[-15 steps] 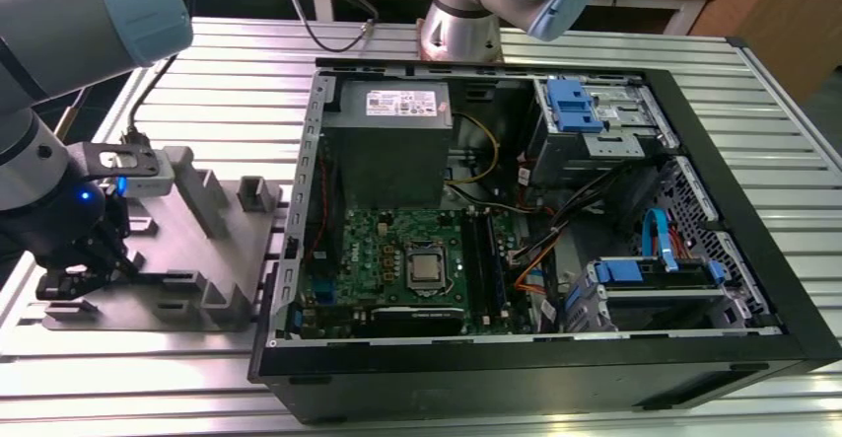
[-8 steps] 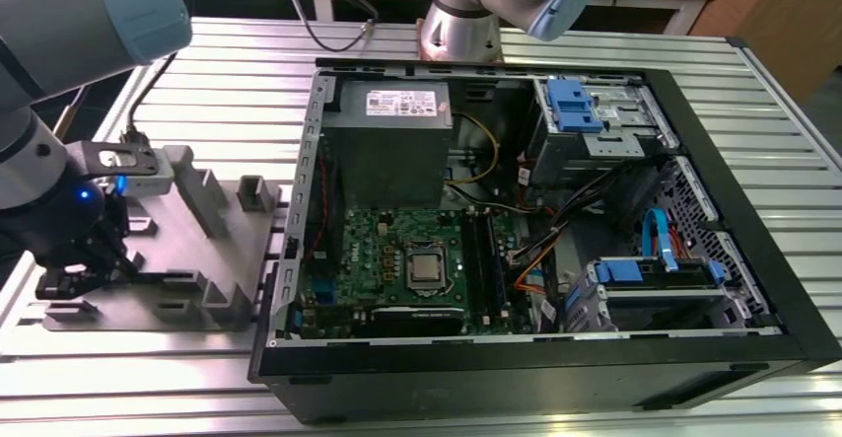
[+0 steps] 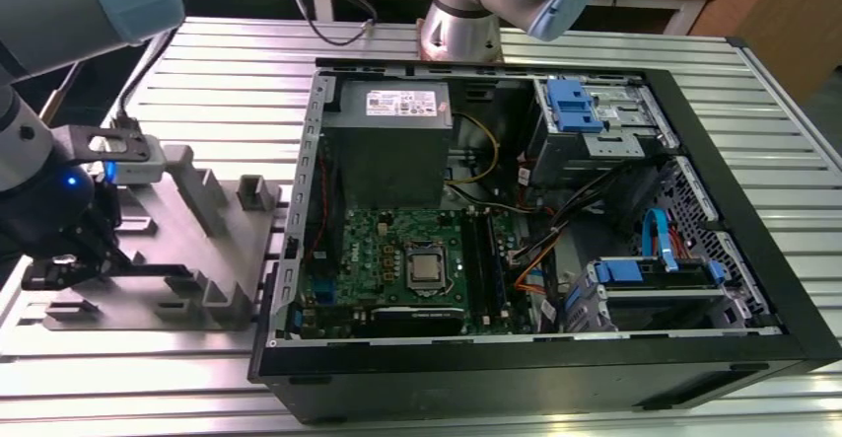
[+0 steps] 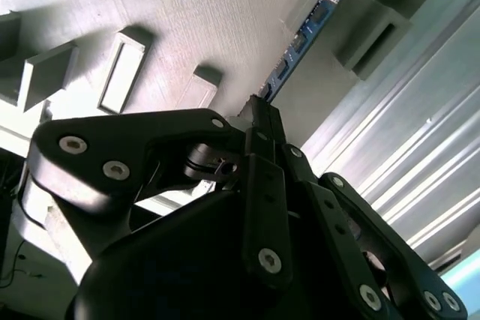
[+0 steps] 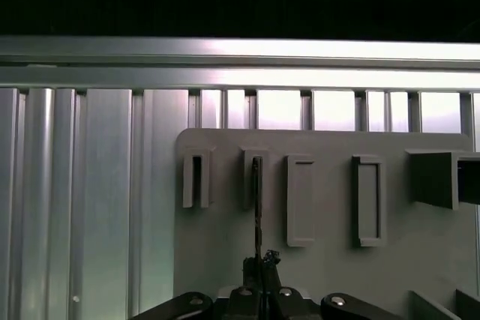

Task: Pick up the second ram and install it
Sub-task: 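Pick up the second ram and move it above second insertion slot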

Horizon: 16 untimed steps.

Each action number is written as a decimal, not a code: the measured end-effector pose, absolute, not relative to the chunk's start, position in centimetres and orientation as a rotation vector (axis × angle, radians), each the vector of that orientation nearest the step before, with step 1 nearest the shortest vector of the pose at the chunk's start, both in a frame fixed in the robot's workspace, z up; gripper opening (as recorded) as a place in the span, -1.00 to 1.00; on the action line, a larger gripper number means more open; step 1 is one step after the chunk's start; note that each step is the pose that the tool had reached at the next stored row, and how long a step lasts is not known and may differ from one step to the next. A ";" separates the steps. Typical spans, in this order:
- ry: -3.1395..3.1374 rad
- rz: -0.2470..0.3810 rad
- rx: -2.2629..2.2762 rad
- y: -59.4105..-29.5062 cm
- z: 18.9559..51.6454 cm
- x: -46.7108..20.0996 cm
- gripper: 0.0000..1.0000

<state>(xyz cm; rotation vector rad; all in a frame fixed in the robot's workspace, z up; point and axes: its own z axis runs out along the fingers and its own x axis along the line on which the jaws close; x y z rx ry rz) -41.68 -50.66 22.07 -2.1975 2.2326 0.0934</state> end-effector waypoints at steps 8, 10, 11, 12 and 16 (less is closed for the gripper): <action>2.231 0.096 -2.196 -50.7 24.1 -41.7 -0.84; 2.231 0.096 -2.196 -50.7 24.2 -41.7 -0.84; 2.231 0.096 -2.196 -50.7 24.2 -41.7 -0.84; 2.231 0.096 -2.196 -50.7 24.2 -41.7 -0.84; 2.231 0.096 -2.196 -50.7 24.2 -41.7 -0.84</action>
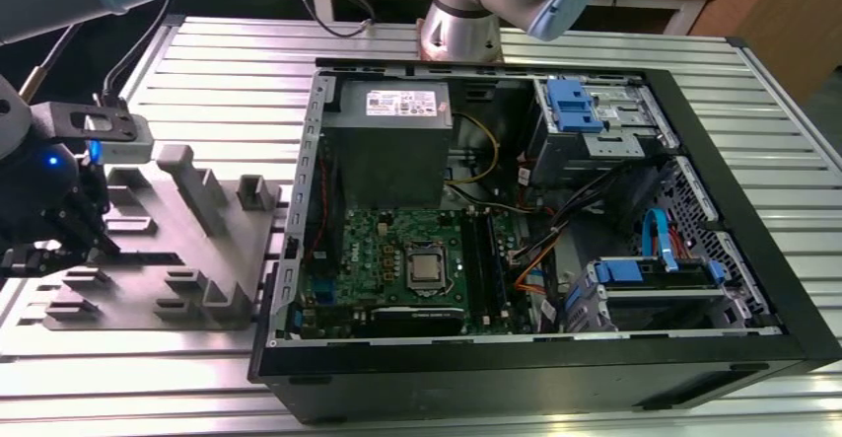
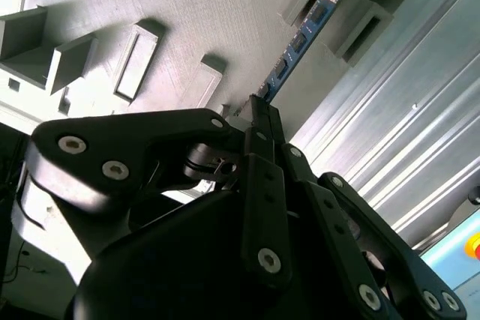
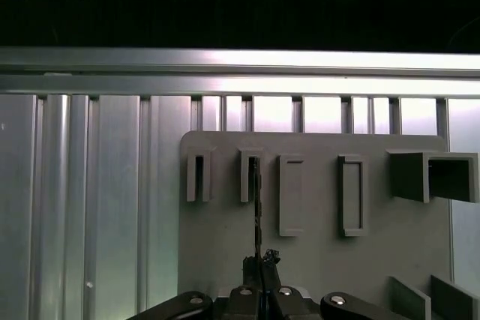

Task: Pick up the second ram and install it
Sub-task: 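Pick up the second ram and move it above second insertion slot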

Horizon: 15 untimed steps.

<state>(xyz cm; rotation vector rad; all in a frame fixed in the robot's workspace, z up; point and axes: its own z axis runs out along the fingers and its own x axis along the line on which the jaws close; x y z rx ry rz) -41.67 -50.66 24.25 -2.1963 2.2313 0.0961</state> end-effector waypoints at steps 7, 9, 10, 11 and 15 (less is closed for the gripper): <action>2.232 0.096 -2.197 -50.7 24.4 -41.7 -0.84; 2.231 0.096 -2.196 -50.7 24.5 -41.7 -0.84; 2.231 0.096 -2.196 -50.7 24.7 -41.7 -0.84; 2.231 0.096 -2.196 -50.7 24.8 -41.7 -0.84; 2.231 0.096 -2.196 -50.7 25.8 -41.7 -0.84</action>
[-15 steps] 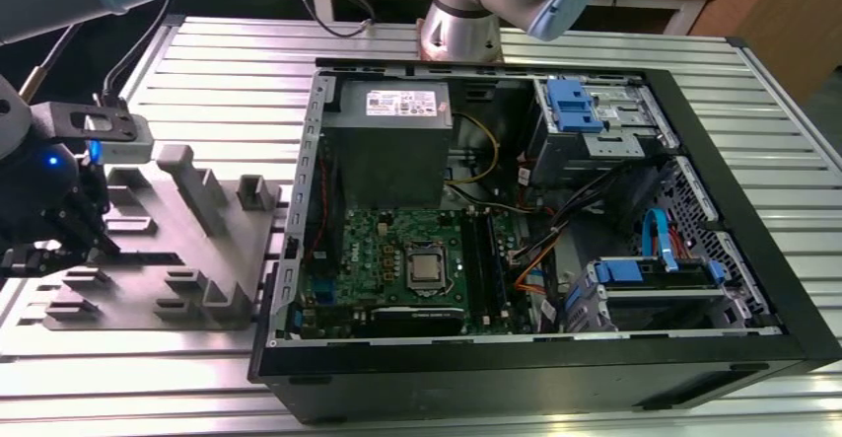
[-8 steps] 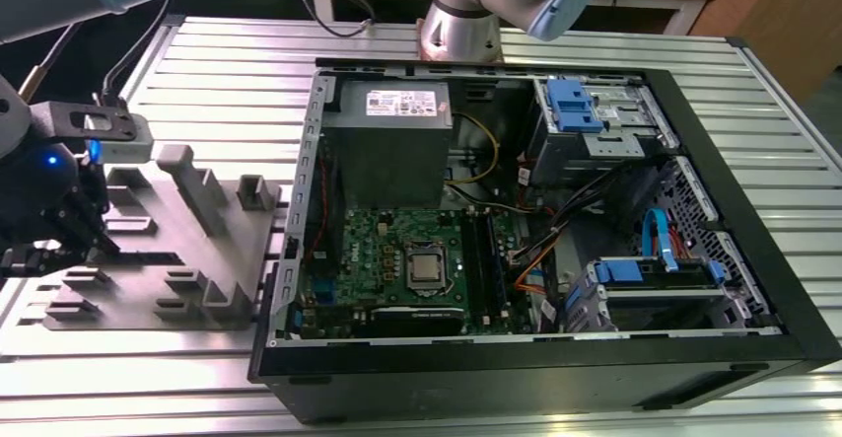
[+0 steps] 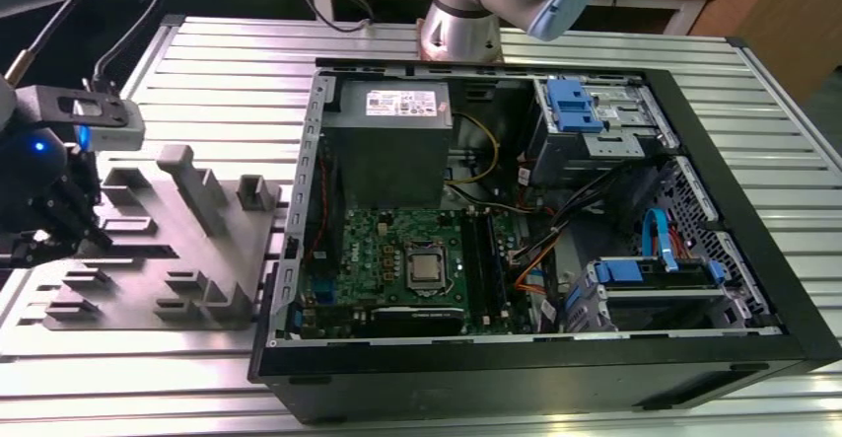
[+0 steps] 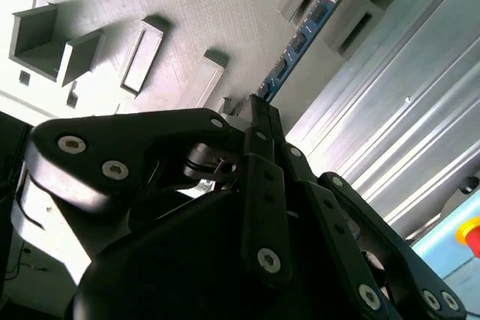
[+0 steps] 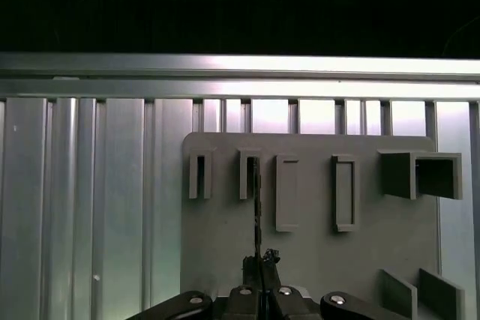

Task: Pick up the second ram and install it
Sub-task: 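Pick up the second ram and move it above second insertion slot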

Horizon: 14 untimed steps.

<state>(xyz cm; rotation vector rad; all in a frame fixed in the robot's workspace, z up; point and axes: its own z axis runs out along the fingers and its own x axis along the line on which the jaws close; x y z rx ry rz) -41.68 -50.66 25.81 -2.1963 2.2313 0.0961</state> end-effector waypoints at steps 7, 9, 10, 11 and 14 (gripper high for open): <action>2.231 0.096 -2.196 -50.7 27.9 -41.7 -0.84; 2.231 0.096 -2.196 -50.7 28.6 -41.7 -0.84; 2.231 0.096 -2.196 -50.7 28.9 -41.7 -0.84; 2.231 0.096 -2.196 -50.7 29.2 -41.7 -0.84; 2.231 0.096 -2.196 -50.7 29.9 -41.7 -0.84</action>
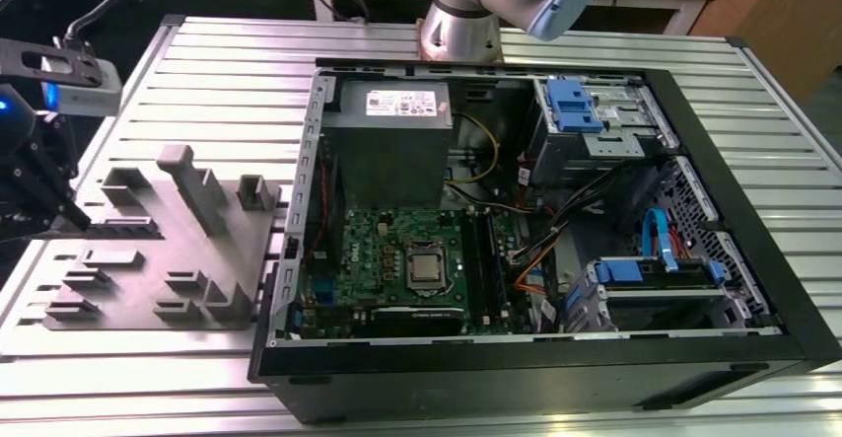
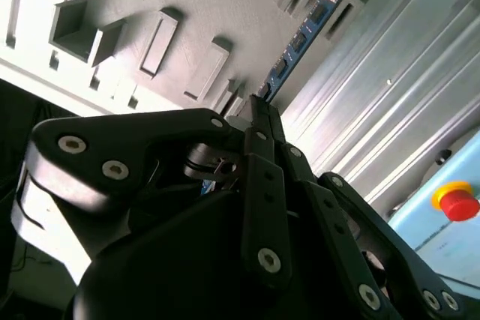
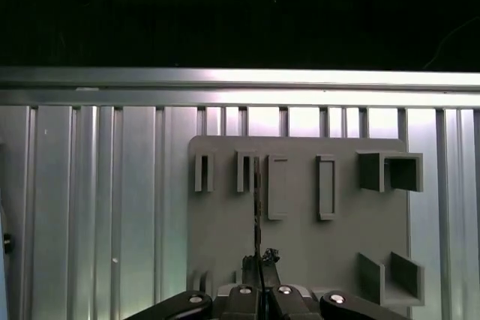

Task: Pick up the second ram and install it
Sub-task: 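Pick up the second ram and move it above second insertion slot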

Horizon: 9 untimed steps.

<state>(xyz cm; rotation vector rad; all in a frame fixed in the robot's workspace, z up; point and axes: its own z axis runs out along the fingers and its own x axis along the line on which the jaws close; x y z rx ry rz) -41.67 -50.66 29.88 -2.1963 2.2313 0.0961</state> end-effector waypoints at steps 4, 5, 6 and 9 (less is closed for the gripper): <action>2.231 0.096 -2.196 -50.7 31.2 -41.7 -0.84; 2.231 0.096 -2.196 -50.7 31.6 -41.7 -0.84; 2.231 0.096 -2.196 -50.7 31.9 -41.7 -0.84; 2.231 0.096 -2.196 -50.7 32.9 -41.7 -0.84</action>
